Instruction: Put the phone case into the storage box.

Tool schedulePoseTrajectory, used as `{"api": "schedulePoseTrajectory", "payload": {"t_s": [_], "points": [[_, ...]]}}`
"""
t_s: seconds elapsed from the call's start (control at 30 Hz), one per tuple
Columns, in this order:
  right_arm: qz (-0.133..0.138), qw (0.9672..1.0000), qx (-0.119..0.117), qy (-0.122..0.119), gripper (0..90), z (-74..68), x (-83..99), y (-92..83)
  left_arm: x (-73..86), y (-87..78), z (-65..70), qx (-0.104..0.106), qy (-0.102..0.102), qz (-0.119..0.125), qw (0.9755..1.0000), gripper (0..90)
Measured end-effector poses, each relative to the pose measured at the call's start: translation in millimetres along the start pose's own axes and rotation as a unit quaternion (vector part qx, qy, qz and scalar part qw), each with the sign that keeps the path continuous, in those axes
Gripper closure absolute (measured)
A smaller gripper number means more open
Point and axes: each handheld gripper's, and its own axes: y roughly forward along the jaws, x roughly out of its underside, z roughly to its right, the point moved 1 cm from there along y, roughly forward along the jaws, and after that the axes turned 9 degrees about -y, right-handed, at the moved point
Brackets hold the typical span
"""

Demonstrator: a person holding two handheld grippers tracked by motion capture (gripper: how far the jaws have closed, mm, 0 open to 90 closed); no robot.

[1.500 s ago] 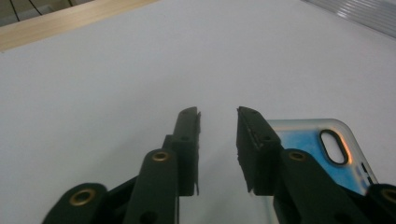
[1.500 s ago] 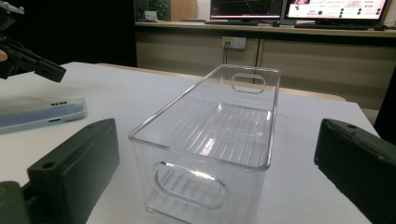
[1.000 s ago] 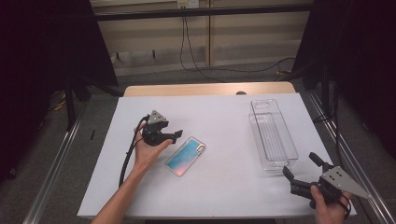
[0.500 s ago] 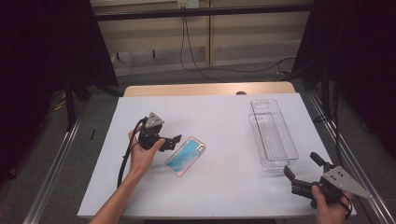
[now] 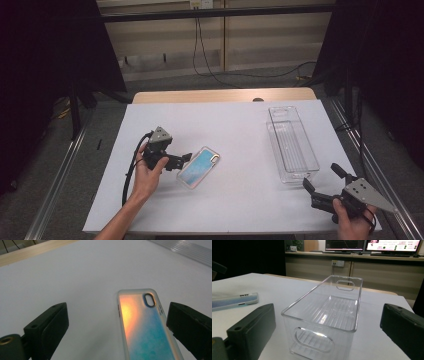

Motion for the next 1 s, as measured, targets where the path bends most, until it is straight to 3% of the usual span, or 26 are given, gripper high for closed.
{"api": "schedulePoseTrajectory", "payload": {"t_s": [0.13, 0.23, 0.37, 0.43, 0.57, 0.7, 1.0], "points": [[0.000, 1.0000, 0.001, 0.000, 0.0, 0.3, 0.4, -0.3, 2.1, -4.2, -1.6, -0.008, -0.004, 0.005, 0.9999, 4.2], [0.000, 1.0000, 0.002, 0.000, 0.0, 0.4, 0.2, -0.7, 2.4, -4.4, -1.8, 0.009, -0.016, -0.001, 0.9998, 4.3], [0.000, 1.0000, 0.003, 0.000, 0.0, 0.6, 0.7, -2.0, 8.0, -10.1, 2.8, 0.008, -0.008, -0.008, 0.9999, 4.4], [-0.001, 1.0000, 0.004, 0.001, 0.0, 0.8, 1.0, -2.1, 11.6, -11.4, 2.9, 0.012, -0.019, -0.009, 0.9997, 4.3], [0.000, 1.0000, 0.001, -0.001, 0.0, -0.5, 0.0, -1.8, 15.3, -9.4, 3.8, 0.005, -0.010, -0.023, 0.9997, 4.3], [0.001, 1.0000, 0.001, -0.001, 0.0, -0.4, 0.0, -1.8, 17.2, -4.1, 8.2, 0.019, -0.005, -0.048, 0.9987, 6.0], [0.002, 1.0000, 0.003, 0.000, 0.0, -0.6, 0.0, -2.4, 17.9, 4.9, 15.0, 0.039, 0.000, -0.075, 0.9965, 6.2]]}}
